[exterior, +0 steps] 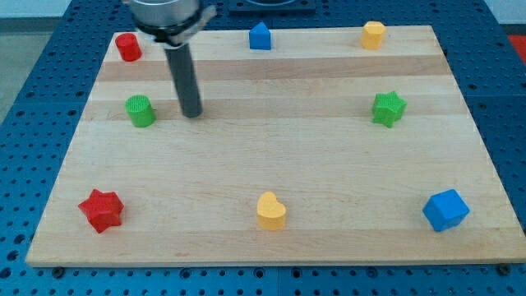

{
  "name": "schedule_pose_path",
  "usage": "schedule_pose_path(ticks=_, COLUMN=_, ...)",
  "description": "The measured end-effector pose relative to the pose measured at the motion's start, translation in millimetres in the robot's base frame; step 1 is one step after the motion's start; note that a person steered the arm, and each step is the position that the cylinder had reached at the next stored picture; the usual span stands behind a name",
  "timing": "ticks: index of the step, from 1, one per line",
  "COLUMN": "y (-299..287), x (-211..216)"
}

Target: Move your arm to green star

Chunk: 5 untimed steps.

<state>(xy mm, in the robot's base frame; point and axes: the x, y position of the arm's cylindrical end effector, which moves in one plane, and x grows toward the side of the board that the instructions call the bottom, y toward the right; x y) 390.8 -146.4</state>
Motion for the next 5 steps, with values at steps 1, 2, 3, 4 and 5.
schedule_pose_path(ticks=1, y=-63.5, x=-0.4)
schedule_pose_path(ticks=2, y=-82.0, x=-0.4)
schedule_pose_path(ticks=3, y=-82.0, x=-0.4)
schedule_pose_path(ticks=4, y=-60.0, x=16.4)
schedule_pose_path(ticks=5, y=46.6, x=41.0)
